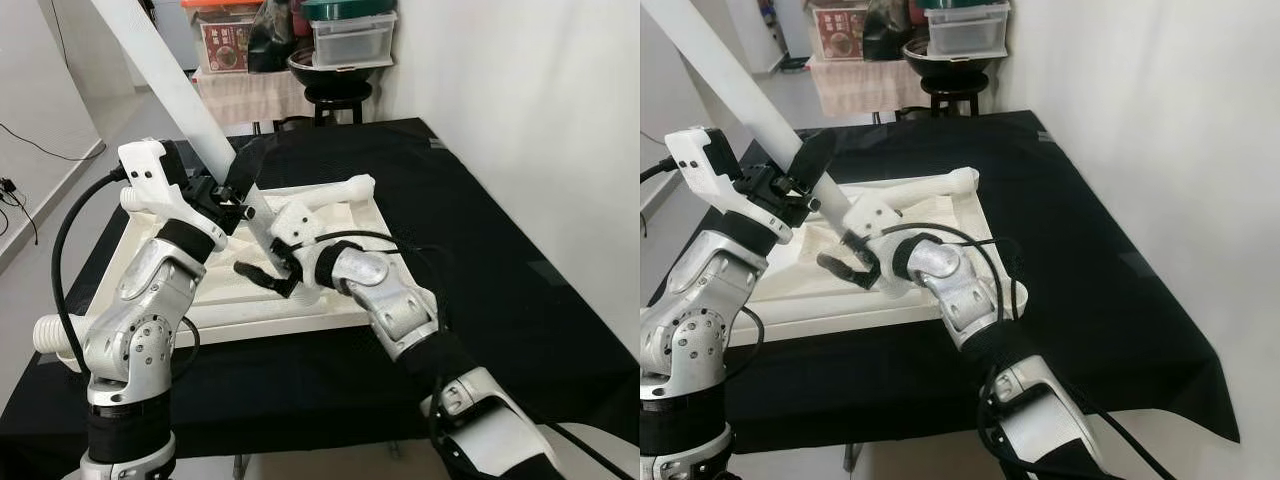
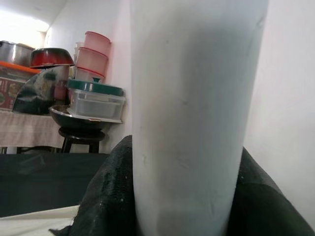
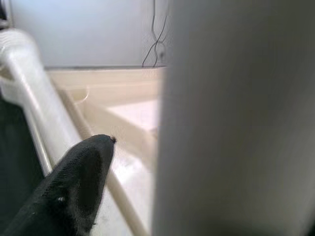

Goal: Building children table

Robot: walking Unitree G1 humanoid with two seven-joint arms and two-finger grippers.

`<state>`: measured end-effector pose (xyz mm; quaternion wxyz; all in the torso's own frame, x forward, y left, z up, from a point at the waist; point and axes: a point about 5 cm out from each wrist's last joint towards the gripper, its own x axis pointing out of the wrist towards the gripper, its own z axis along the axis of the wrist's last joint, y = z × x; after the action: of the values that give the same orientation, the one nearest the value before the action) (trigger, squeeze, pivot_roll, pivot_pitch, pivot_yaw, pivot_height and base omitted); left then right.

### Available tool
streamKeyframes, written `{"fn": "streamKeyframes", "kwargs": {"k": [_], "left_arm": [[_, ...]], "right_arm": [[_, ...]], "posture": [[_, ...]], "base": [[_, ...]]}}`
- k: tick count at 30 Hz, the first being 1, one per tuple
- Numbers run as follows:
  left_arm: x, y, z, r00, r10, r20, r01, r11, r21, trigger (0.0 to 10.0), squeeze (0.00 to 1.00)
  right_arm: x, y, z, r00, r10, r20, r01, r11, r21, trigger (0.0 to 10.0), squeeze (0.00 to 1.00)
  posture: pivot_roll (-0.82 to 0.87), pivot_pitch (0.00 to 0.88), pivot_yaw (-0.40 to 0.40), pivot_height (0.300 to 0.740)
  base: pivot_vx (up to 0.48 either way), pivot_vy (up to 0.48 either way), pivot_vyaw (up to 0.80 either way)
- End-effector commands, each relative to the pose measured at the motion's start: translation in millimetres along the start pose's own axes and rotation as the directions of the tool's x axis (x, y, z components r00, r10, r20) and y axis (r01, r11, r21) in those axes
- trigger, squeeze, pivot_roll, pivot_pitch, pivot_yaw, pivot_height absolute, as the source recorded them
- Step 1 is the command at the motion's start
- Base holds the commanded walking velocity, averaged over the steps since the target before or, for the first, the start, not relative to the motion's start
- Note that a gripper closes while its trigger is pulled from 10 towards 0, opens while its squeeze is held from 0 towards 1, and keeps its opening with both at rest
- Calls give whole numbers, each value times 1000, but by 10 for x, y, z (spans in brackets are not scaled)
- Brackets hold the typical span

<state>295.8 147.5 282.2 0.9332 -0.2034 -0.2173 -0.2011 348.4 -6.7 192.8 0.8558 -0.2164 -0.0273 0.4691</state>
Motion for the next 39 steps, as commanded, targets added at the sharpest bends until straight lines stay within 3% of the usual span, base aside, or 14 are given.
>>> {"fn": "streamKeyframes", "kwargs": {"k": [1, 2, 17, 18, 19, 23, 28, 30, 31, 33, 35, 39], "left_arm": [[71, -151, 35, 996, -84, 26, 85, 996, -35, 0, 0], [83, -165, 42, 995, -91, 29, 92, 995, -39, 0, 0], [120, -227, 33, 993, -115, 34, 117, 991, -68, 0, 0], [119, -219, 33, 994, -104, 37, 106, 992, -61, 7922, 16], [106, -222, 37, 992, -119, 40, 121, 991, -61, 10000, 1000], [86, -180, 53, 994, -104, 45, 106, 993, -50, 10000, 1000], [-2, 164, 268, 994, 38, 100, -39, 999, 4, 10000, 1000], [-2, 164, 268, 994, 38, 100, -39, 999, 4, 10000, 1000], [-49, 239, 346, 993, 52, 108, -56, 998, 38, 10000, 1000], [-70, 267, 375, 993, 56, 108, -62, 997, 56, 10000, 1000], [-137, 196, 284, 1000, -15, 10, 13, 983, 186, 10000, 1000], [-151, 168, 253, 999, -34, -10, 35, 981, 191, 10000, 1000]], "right_arm": [[102, 104, 64, 999, 38, 5, -38, 999, -16, 3725, 0], [118, 99, 59, 1000, 24, 7, -23, 1000, -7, 0, 0], [126, -40, 21, 997, -84, 1, 84, 996, 14, 0, 0], [121, -51, 15, 996, -91, 3, 91, 996, 20, 0, 0], [109, -75, 3, 994, -106, 5, 106, 994, 38, 0, 0], [79, -128, -23, 990, -139, 6, 138, 987, 77, 0, 0], [-78, -405, -112, 959, -282, -10, 276, 930, 242, 0, 0], [-78, -405, -112, 959, -282, -10, 276, 930, 242, 0, 0], [-150, -526, -144, 940, -342, -22, 333, 897, 291, 0, 0], [-182, -581, -160, 929, -369, -29, 359, 878, 315, 0, 0], [-312, -798, -193, 868, -494, -56, 474, 790, 390, 0, 0], [-337, -835, -200, 853, -518, -63, 496, 769, 403, 0, 0]], "posture": [[-78, 0, 58, 740], [-76, 0, 59, 740], [-77, 0, 66, 740], [-76, 0, 67, 740], [-76, 0, 67, 740], [-76, 0, 67, 740], [-71, 0, 68, 740], [-71, 0, 68, 740], [-71, 0, 68, 740], [-71, 0, 68, 740], [-63, 0, 64, 740], [-63, 0, 64, 740]], "base": [[0, 0, 0], [0, 0, 0], [0, 0, 0], [0, 0, 0], [0, 0, 0], [0, 0, 0], [0, 0, 0], [0, 0, 0], [0, 0, 0], [0, 0, 0], [0, 0, 0], [0, 0, 0]]}}
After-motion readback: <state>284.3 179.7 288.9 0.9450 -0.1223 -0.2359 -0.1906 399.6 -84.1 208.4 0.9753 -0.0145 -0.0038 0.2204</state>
